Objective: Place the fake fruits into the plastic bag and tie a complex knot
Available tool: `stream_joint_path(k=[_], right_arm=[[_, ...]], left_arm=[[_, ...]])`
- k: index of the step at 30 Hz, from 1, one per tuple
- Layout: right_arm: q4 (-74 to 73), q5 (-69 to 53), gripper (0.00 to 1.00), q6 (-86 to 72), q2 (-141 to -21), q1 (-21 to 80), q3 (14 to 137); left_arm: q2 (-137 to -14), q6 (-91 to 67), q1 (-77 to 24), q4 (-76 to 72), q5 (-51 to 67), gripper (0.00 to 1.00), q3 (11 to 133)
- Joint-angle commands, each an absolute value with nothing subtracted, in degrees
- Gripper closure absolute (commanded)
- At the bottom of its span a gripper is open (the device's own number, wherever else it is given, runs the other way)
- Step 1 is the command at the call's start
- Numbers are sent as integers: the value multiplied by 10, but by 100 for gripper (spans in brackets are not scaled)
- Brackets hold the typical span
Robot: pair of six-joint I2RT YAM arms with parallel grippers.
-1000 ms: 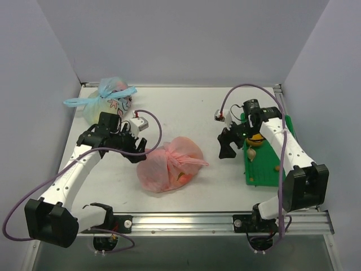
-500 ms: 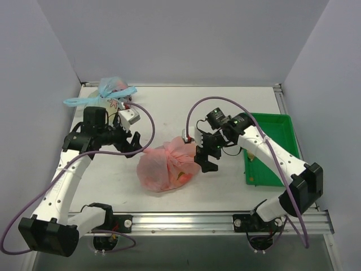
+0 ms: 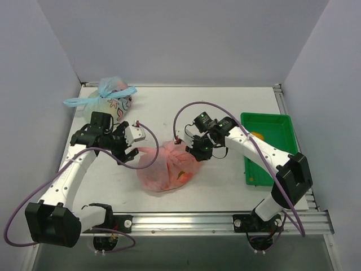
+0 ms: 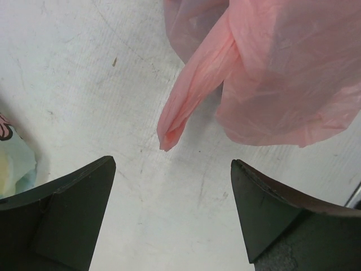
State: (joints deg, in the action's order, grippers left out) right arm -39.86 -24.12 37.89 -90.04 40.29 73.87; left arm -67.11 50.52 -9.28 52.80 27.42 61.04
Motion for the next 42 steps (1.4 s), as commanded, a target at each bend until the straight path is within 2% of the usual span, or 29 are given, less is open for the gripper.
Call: stream_joint_path(k=[1,13,16,20,21,24,25,28,36,42], right_arm=[[-392,-221,100,364,-895,407,720],[-373,-225,100,362,-883,407,709],[-372,-226,100,356,-884,407,710],[-367,-229,100,339,-891,403,715],[-365,-230,100,337,-892,401,715],[-365,-225,100,332,-895,394,718],[-365,-221,100,333,-895,392,716],[-366,-198,100,341,-887,378,710],[-368,-135,100,371,-853,306,693],[-370,-100,100,425,-814,215,676]], left_arm=[[-671,625,-90,464,292,5,581],[-768,628,-111,313,340,7,570],[-780,626,-128,309,363,13,571],[-787,607,-160,301,359,32,555],[-787,602,-166,293,353,44,551],[-787,577,-180,285,319,66,539],[-787,557,-179,286,310,79,538],[-778,511,-156,287,302,100,539],[-734,457,-62,306,264,100,544],[-715,435,39,331,291,100,595]])
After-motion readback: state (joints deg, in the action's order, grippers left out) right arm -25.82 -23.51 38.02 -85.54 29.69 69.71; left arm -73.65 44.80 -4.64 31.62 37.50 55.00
